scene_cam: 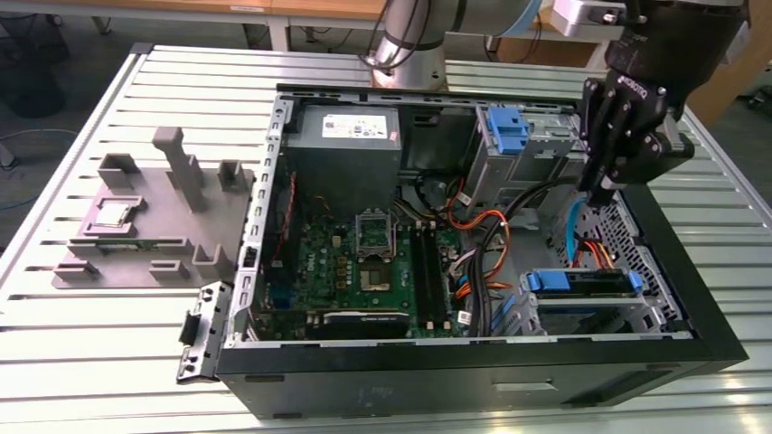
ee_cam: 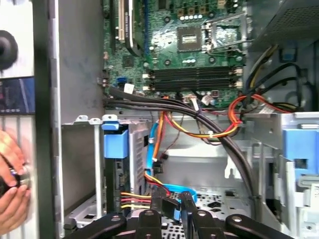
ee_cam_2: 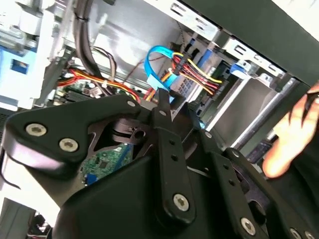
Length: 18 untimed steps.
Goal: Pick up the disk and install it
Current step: 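Insert the second disk wire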
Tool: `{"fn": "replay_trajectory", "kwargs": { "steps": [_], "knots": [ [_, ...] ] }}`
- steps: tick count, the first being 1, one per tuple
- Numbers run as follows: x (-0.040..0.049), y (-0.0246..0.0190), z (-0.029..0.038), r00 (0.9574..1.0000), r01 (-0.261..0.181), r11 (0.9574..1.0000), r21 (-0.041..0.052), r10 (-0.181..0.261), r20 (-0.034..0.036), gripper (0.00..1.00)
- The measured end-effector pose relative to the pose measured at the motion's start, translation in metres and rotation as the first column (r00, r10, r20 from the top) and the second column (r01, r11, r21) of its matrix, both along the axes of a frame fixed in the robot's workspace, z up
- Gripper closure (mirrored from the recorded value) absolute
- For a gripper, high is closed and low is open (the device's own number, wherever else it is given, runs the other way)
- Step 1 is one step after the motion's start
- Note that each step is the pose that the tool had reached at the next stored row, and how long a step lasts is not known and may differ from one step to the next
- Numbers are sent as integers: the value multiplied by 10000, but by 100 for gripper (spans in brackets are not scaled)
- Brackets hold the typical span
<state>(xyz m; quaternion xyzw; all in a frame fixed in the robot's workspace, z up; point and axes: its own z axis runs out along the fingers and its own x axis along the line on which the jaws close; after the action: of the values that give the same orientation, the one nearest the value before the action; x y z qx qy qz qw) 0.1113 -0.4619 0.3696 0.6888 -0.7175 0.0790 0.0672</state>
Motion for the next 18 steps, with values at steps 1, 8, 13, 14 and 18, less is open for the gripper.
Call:
{"fn": "replay_trajectory", "kwargs": {
  "steps": [1, 8, 13, 14, 18],
  "knots": [
    [0, 1, -6, 10000, 0, 9999, -101, 0, 0, 70],
    [6, 10, -79, 10000, 0, 9989, -476, 0, 0, 70],
    [16, 14, -115, 10000, 0, 9971, -757, 0, 0, 79],
    [18, 15, -120, 10000, 0, 9967, -809, 0, 0, 79],
    [21, 16, -144, 10000, 0, 9947, -1024, 0, 0, 79]
  ]
}}
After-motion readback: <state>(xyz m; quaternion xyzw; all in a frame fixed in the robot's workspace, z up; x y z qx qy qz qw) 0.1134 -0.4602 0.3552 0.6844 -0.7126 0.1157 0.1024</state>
